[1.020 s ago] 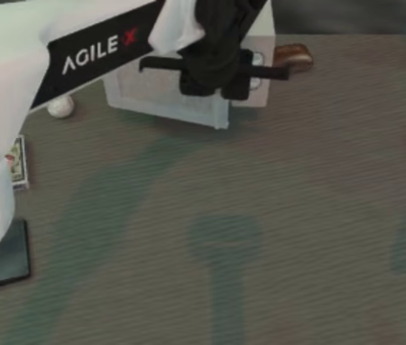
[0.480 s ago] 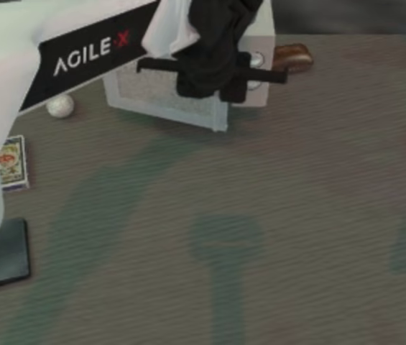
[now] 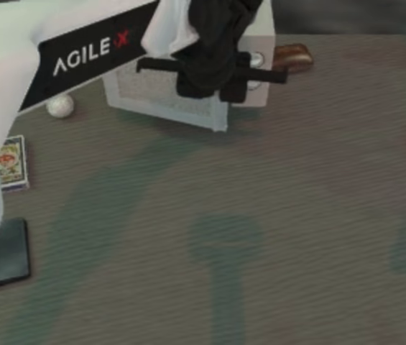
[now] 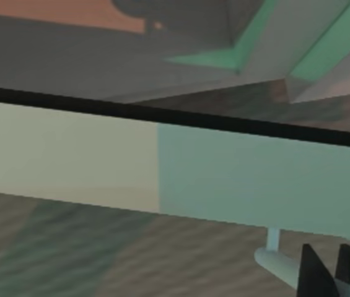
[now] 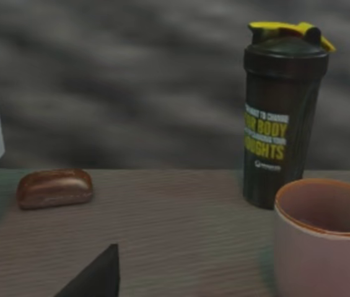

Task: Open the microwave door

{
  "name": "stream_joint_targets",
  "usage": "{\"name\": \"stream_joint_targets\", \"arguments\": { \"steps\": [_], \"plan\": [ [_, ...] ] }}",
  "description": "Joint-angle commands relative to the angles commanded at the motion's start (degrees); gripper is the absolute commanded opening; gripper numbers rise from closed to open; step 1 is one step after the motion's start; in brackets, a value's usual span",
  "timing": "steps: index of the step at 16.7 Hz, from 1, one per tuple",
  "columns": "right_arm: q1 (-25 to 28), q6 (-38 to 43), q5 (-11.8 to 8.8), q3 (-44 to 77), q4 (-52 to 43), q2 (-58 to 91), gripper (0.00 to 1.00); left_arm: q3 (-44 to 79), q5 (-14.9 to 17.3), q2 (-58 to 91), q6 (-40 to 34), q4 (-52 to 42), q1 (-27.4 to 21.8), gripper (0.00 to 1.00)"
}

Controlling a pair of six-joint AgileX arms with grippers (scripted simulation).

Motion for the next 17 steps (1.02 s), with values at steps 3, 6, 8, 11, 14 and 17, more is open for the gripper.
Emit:
{"name": "stream_joint_targets", "arguments": {
  "steps": [3, 6, 8, 11, 14, 17],
  "plan": [
    [0.0, 0.0, 0.0, 0.0, 0.0, 0.0, 1.00, 0.0, 0.0, 0.0, 0.0, 0.0, 0.0, 0.00],
    [0.0, 0.0, 0.0, 0.0, 0.0, 0.0, 1.00, 0.0, 0.0, 0.0, 0.0, 0.0, 0.0, 0.00],
    [0.0, 0.0, 0.0, 0.0, 0.0, 0.0, 1.00, 0.0, 0.0, 0.0, 0.0, 0.0, 0.0, 0.00],
    [0.0, 0.0, 0.0, 0.0, 0.0, 0.0, 1.00, -0.1, 0.4, 0.2, -0.3, 0.0, -0.4, 0.00],
    [0.0, 0.0, 0.0, 0.0, 0.0, 0.0, 1.00, -2.1, 1.0, -1.4, 1.3, 1.2, -0.1, 0.00],
    [0.0, 0.0, 0.0, 0.0, 0.0, 0.0, 1.00, -6.4, 2.3, -3.7, 4.3, 2.9, 0.5, 0.00]
  ]
}}
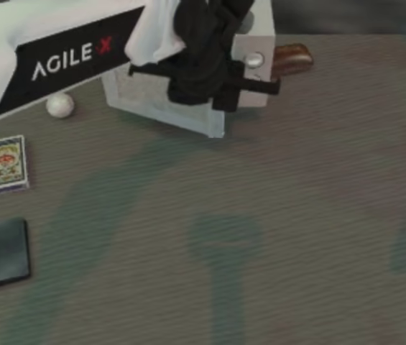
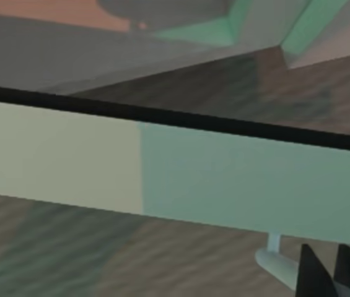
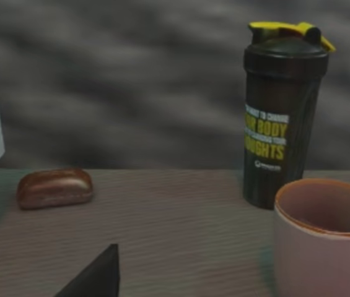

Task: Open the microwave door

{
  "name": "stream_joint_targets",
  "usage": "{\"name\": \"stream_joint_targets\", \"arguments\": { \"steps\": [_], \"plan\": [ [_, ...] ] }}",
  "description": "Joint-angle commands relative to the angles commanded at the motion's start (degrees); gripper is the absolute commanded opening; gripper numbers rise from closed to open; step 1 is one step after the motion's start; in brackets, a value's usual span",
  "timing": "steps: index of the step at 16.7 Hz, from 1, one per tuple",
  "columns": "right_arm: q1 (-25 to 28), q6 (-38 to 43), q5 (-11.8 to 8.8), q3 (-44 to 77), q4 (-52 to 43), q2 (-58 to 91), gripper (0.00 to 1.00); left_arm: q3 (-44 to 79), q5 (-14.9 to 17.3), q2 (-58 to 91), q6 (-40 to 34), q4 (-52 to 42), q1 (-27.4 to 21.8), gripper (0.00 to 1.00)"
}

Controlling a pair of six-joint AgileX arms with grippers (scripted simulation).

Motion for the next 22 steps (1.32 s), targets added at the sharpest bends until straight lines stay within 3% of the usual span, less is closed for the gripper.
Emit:
{"name": "stream_joint_targets", "arguments": {
  "steps": [22],
  "plan": [
    [0.0, 0.0, 0.0, 0.0, 0.0, 0.0, 1.00, -1.1, 0.5, -1.1, 1.0, 0.9, 0.2, 0.00]
  ]
}}
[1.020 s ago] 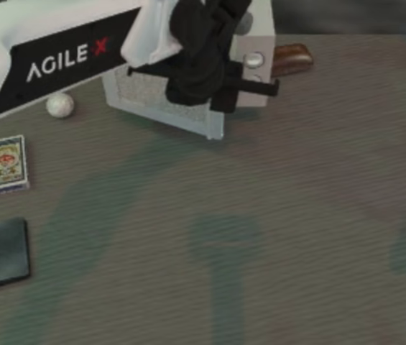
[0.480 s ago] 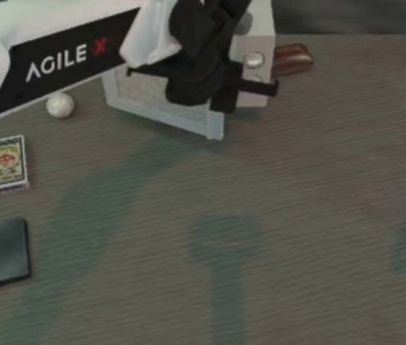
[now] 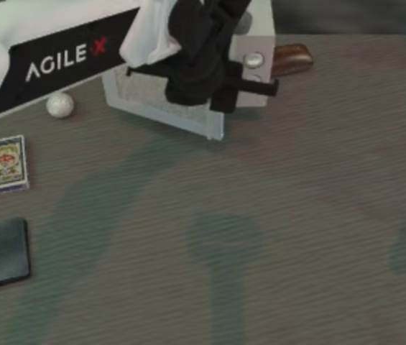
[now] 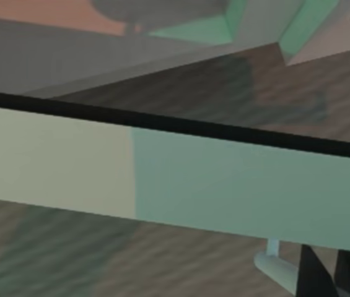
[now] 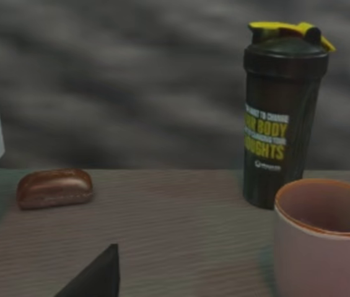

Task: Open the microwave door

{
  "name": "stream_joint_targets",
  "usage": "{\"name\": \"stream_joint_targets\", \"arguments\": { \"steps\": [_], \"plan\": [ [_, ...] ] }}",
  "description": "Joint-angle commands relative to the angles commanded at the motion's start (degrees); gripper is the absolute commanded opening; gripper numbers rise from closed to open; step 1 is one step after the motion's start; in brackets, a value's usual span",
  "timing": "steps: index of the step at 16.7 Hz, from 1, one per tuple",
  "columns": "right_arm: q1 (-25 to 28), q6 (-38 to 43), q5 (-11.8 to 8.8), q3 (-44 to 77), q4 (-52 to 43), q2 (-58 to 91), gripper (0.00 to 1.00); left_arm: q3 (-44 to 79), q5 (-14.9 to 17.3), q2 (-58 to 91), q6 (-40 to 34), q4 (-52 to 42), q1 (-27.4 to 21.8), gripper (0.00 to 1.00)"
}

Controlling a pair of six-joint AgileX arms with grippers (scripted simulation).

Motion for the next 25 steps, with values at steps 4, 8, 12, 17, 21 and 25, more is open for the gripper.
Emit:
{"name": "stream_joint_targets", "arguments": {
  "steps": [4, 8, 12, 17, 21, 25],
  "plan": [
    [0.0, 0.0, 0.0, 0.0, 0.0, 0.0, 1.00, 0.0, 0.0, 0.0, 0.0, 0.0, 0.0, 0.00],
    [0.0, 0.0, 0.0, 0.0, 0.0, 0.0, 1.00, -1.9, 1.1, -1.2, 1.5, 0.9, 0.0, 0.00],
    [0.0, 0.0, 0.0, 0.0, 0.0, 0.0, 1.00, -7.0, 3.2, -4.4, 5.9, 2.9, 1.1, 0.00],
    [0.0, 0.0, 0.0, 0.0, 0.0, 0.0, 1.00, -7.4, 3.5, -5.0, 6.4, 3.4, 1.2, 0.00],
    [0.0, 0.0, 0.0, 0.0, 0.0, 0.0, 1.00, -7.4, 3.5, -5.0, 6.4, 3.4, 1.2, 0.00],
    [0.0, 0.0, 0.0, 0.0, 0.0, 0.0, 1.00, -7.4, 3.5, -5.0, 6.4, 3.4, 1.2, 0.00]
  ]
}}
